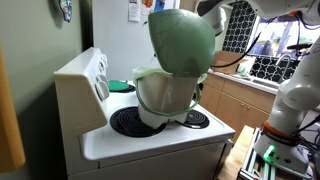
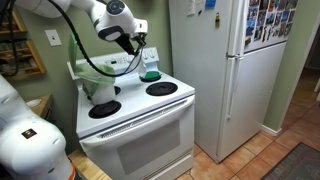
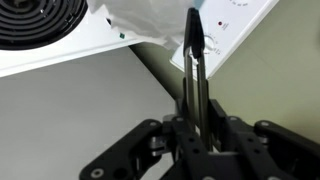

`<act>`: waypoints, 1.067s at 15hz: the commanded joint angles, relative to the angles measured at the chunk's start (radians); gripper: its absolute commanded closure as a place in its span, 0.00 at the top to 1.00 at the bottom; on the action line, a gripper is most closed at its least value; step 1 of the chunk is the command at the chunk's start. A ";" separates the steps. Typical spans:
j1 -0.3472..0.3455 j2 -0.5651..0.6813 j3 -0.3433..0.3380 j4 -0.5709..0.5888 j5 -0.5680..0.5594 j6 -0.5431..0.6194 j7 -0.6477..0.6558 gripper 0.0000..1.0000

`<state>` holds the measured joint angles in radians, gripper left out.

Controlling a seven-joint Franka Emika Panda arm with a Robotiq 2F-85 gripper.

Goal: Put the tissue paper inside the trash can

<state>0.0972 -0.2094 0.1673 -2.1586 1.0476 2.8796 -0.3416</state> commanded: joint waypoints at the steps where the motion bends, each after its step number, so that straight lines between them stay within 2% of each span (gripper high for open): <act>1: 0.000 -0.017 0.006 -0.009 -0.008 0.000 -0.002 0.26; 6: -0.001 -0.033 0.008 -0.031 -0.016 0.000 -0.017 0.26; 7: -0.001 -0.033 0.008 -0.032 -0.016 0.000 -0.018 0.07; 12: 0.115 -0.088 -0.047 0.046 0.360 -0.044 -0.259 0.07; 16: 0.150 -0.160 -0.060 0.042 0.652 -0.095 -0.353 0.07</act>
<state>0.2162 -0.3052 0.1400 -2.0912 1.5327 2.8569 -0.6382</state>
